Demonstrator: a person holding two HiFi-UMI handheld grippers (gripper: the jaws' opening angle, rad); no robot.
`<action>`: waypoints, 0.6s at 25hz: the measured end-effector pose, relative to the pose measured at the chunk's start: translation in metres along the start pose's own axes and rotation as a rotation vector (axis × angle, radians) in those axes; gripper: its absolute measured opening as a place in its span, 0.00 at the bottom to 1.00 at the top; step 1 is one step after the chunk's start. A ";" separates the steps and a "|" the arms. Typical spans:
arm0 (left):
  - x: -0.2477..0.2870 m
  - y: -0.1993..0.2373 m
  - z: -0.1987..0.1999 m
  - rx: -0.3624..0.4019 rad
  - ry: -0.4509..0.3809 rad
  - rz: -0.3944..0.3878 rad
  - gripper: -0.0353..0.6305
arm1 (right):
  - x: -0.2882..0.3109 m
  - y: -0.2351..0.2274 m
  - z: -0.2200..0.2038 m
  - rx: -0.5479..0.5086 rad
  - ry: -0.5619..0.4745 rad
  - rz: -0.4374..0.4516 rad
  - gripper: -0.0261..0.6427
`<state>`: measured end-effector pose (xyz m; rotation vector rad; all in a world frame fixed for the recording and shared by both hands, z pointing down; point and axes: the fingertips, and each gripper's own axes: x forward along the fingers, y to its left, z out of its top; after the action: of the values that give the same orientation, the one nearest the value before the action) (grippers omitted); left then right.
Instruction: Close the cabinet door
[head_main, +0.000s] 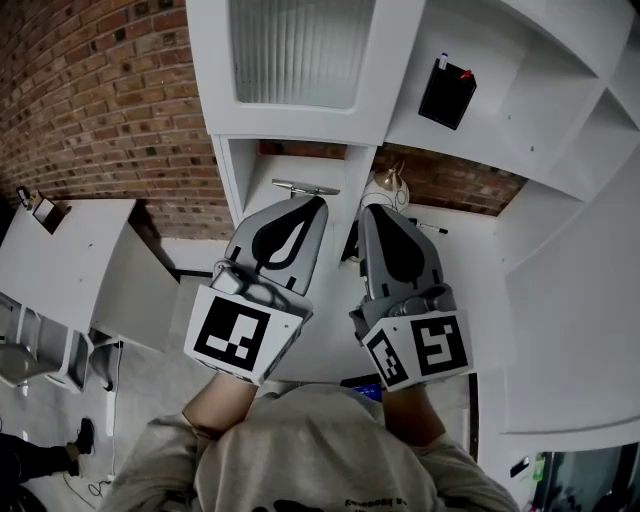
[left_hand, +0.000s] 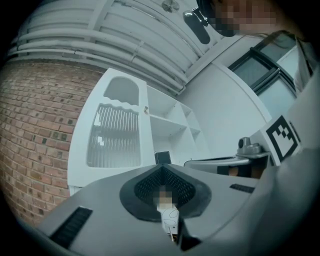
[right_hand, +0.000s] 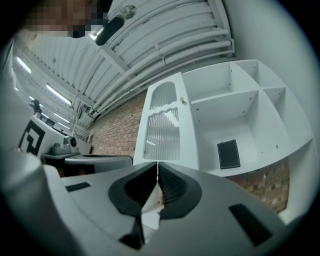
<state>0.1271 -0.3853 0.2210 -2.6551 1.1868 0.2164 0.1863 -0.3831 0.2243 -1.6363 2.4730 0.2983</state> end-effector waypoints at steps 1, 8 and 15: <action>-0.004 -0.002 -0.001 0.004 0.002 0.005 0.06 | -0.004 0.003 0.000 -0.004 0.001 0.000 0.07; -0.025 -0.024 -0.017 -0.022 0.025 -0.005 0.06 | -0.033 0.016 -0.005 0.003 0.014 -0.012 0.07; -0.044 -0.041 -0.028 -0.035 0.044 -0.006 0.06 | -0.051 0.028 -0.019 0.009 0.036 -0.008 0.07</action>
<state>0.1303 -0.3349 0.2637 -2.7065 1.1992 0.1808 0.1796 -0.3316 0.2571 -1.6622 2.4891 0.2593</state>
